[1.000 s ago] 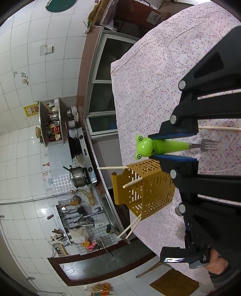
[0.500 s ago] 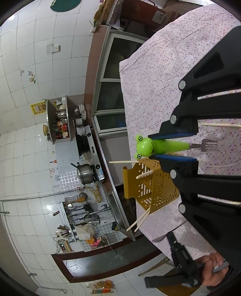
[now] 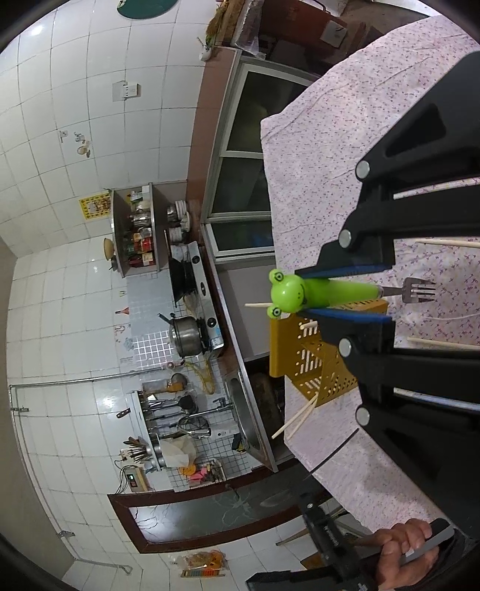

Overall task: Organize utensils
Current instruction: 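Raise the spoon upright with the left tool above the basket opening, then lower the spoon into the basket with the left tool while the right tool drops the frog fork in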

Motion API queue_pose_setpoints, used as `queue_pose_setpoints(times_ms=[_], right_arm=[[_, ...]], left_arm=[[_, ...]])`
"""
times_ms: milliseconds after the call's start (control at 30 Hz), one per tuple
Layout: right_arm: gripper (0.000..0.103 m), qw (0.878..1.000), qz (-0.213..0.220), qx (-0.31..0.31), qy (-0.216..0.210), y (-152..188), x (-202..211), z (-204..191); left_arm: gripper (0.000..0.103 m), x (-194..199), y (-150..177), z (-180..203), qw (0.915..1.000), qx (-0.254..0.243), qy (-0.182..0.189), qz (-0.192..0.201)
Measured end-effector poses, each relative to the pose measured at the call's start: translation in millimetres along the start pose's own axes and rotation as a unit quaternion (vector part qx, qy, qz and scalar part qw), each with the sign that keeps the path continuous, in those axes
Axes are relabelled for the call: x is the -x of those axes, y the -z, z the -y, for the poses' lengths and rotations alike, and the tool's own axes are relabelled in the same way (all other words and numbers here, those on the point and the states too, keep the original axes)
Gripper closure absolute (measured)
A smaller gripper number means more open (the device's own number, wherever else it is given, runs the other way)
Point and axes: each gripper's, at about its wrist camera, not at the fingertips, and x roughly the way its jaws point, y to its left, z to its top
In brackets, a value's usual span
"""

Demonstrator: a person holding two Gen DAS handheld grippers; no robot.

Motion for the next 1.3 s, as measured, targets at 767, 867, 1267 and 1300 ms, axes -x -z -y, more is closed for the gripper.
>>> queue_pose_setpoints(times_ms=[767, 867, 1267, 1300], right_arm=[[0.087, 0.993, 0.091, 0.058, -0.046, -105.1, -34.4, -72.9], [0.087, 0.993, 0.09, 0.059, -0.046, -108.9, -56.8, -74.7], [0.085, 0.998, 0.019, 0.049, -0.027, -53.0, -142.0, -65.1], [0.084, 0.998, 0.011, 0.056, -0.028, -49.3, -143.4, -66.4]], left_arm=[[0.1, -36.1, -96.5, 16.0, 0.9984, -0.018, 0.019, 0.051], [0.1, -57.7, -99.6, 21.2, 0.998, -0.027, 0.026, 0.05], [0.102, -104.6, -72.3, 1.0, 0.9996, -0.002, 0.029, -0.001], [0.102, -106.4, -68.9, 1.2, 0.9996, -0.003, 0.029, -0.004]])
